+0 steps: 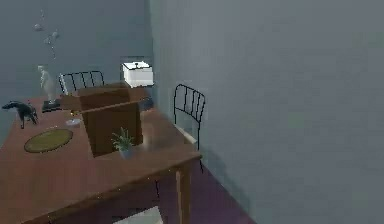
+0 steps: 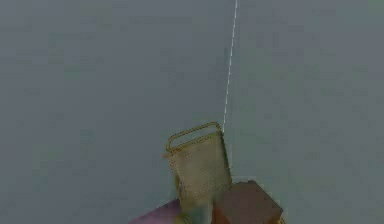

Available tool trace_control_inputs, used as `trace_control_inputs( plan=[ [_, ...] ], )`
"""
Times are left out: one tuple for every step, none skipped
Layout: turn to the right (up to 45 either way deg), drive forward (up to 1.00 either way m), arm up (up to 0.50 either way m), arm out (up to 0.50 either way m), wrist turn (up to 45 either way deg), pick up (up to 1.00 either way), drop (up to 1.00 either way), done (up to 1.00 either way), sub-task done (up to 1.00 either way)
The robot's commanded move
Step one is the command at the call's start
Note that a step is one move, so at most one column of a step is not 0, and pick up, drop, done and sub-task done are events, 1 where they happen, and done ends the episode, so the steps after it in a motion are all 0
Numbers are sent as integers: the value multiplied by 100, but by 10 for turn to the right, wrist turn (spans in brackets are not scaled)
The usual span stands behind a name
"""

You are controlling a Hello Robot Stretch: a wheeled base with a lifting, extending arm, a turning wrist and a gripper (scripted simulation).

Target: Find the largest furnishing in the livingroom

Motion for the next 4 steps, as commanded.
trace_control_inputs(
  plan=[
    [-450,0,0,0,0,0,0,0,0],
    [-450,0,0,0,0,0,0,0,0],
    [-330,0,0,0,0,0,0,0,0],
    [0,45,0,0,0,0,0,0,0]
  ],
)
